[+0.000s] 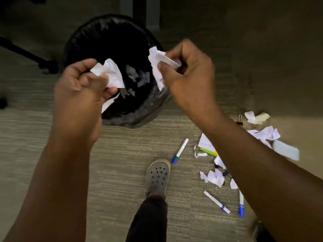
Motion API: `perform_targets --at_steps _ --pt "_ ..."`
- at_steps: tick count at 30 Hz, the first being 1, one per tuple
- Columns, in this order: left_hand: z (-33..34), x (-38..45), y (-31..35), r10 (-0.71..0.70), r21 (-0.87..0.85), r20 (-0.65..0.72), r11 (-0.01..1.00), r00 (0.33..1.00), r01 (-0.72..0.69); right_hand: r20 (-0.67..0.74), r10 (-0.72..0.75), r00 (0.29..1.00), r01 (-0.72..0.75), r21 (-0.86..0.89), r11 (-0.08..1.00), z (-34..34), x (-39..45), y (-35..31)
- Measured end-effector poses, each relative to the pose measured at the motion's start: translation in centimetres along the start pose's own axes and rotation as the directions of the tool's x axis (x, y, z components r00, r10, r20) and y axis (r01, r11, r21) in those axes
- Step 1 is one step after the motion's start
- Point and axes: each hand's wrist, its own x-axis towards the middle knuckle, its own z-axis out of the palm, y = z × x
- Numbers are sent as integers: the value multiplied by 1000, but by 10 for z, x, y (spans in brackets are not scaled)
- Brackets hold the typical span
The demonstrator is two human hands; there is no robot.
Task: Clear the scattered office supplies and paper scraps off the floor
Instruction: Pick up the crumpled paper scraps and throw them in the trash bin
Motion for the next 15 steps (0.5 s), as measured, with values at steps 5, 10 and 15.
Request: perform_targets --at_steps 5,10,15 --pt "-26 37 -28 -48 287 -72 956 996 67 472 63 880 101 -313 944 55 26 1" --pt "-39 35 -65 -74 478 -24 875 997 77 439 64 896 132 -403 905 59 18 26" --pt "-26 -12 -92 -6 428 28 904 1000 -6 167 29 986 21 -291 957 22 -29 68"
